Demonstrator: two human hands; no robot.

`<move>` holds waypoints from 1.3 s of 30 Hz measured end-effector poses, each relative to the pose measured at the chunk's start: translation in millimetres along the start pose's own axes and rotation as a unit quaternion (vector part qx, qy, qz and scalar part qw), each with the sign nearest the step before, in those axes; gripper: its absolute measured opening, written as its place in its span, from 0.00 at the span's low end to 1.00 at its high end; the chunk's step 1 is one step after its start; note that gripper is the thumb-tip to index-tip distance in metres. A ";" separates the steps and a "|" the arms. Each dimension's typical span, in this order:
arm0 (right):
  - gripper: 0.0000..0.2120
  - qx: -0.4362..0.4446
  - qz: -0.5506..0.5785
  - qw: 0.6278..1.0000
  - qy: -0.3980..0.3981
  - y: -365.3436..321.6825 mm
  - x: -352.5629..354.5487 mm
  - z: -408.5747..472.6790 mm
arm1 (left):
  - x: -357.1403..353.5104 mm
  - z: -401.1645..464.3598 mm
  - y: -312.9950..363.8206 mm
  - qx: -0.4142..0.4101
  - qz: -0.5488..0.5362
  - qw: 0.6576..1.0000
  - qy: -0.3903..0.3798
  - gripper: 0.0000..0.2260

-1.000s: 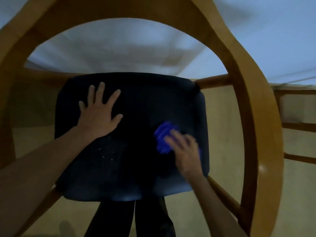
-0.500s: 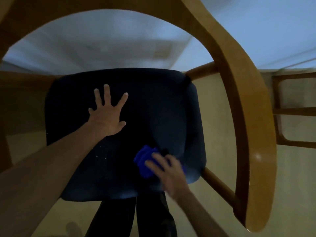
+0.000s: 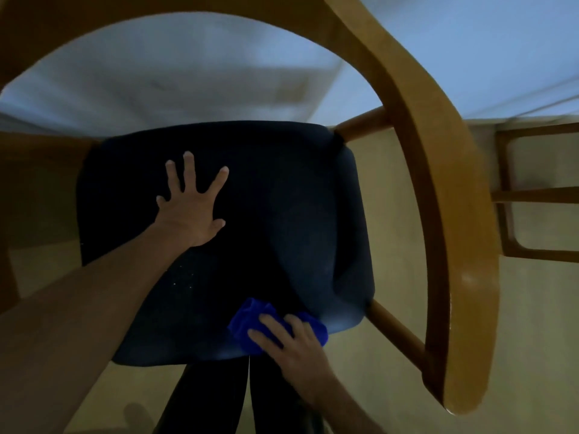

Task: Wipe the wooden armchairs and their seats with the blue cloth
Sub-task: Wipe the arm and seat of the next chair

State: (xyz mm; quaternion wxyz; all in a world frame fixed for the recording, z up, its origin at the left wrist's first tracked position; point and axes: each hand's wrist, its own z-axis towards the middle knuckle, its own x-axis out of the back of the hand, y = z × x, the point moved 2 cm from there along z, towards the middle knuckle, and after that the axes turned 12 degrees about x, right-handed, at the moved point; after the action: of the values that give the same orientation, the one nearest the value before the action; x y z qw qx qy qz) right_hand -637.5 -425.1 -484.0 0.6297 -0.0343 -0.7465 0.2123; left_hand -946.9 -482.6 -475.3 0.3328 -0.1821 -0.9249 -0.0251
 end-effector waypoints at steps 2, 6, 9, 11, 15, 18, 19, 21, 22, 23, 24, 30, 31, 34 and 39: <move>0.25 -0.006 -0.016 1.000 0.019 38.6 11.4 -1.2 | -1.3 -0.9 0.6 -0.001 -0.003 1.000 0.007 0.44; 0.26 -0.297 0.039 0.942 0.153 119.0 37.6 39.8 | -1.4 -2.4 -2.2 -0.012 -0.013 1.000 0.015 0.43; 0.22 -0.362 0.041 0.909 0.202 165.7 64.9 97.3 | 2.6 -4.8 -6.1 -0.021 -0.015 0.999 0.021 0.41; 0.22 -0.340 0.046 0.917 0.203 175.9 74.6 142.4 | 9.9 -4.2 -20.8 -0.041 -0.025 0.998 0.050 0.36; 0.22 -0.198 0.024 0.967 0.161 113.3 47.4 212.5 | 24.8 5.4 -78.1 -0.039 -0.064 0.992 0.106 0.29; 0.25 -0.023 0.057 0.994 0.088 3.9 4.2 192.6 | 12.4 5.4 -117.9 0.016 -0.089 0.993 0.082 0.31; 0.27 0.042 0.072 0.996 0.040 -34.1 -7.5 169.7 | 5.4 1.9 -124.7 0.018 -0.094 0.993 0.071 0.32; 0.33 0.160 0.088 0.980 -0.073 -81.6 -20.4 120.8 | -7.5 -5.2 -130.7 0.020 -0.102 0.993 0.055 0.32; 0.33 0.211 0.084 0.968 -0.110 -87.8 -23.6 104.6 | -11.1 -8.1 -131.9 0.025 -0.107 0.993 0.051 0.32; 0.31 0.257 0.073 0.956 -0.126 -82.8 -25.0 98.6 | -13.7 -10.0 -132.2 0.030 -0.115 0.992 0.048 0.33; 0.27 0.293 0.052 0.947 -0.121 -71.7 -22.1 101.4 | -14.6 -10.9 -131.8 0.031 -0.124 0.991 0.043 0.33; 0.24 0.222 -0.016 0.973 0.057 26.9 9.6 210.8 | -12.7 -3.7 -140.8 0.006 -0.192 0.981 0.027 0.36; 0.26 0.177 -0.024 0.981 0.072 39.0 16.4 228.4 | -13.1 -3.2 -142.3 0.003 -0.200 0.979 0.030 0.36; 0.28 -0.002 -0.022 0.993 0.117 49.9 32.2 262.2 | -13.1 -3.2 -145.9 0.001 -0.211 0.976 0.045 0.36; 0.28 0.012 0.052 0.998 0.045 -42.3 -11.6 191.6 | -12.1 -4.3 -143.9 -0.007 -0.226 0.974 0.023 0.35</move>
State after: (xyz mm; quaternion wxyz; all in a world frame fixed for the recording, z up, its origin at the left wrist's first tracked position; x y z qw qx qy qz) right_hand -808.9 -519.6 -501.9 0.6509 -0.0755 -0.7122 0.2518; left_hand -986.6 -621.4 -468.7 0.3385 0.0301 -0.9340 -0.1102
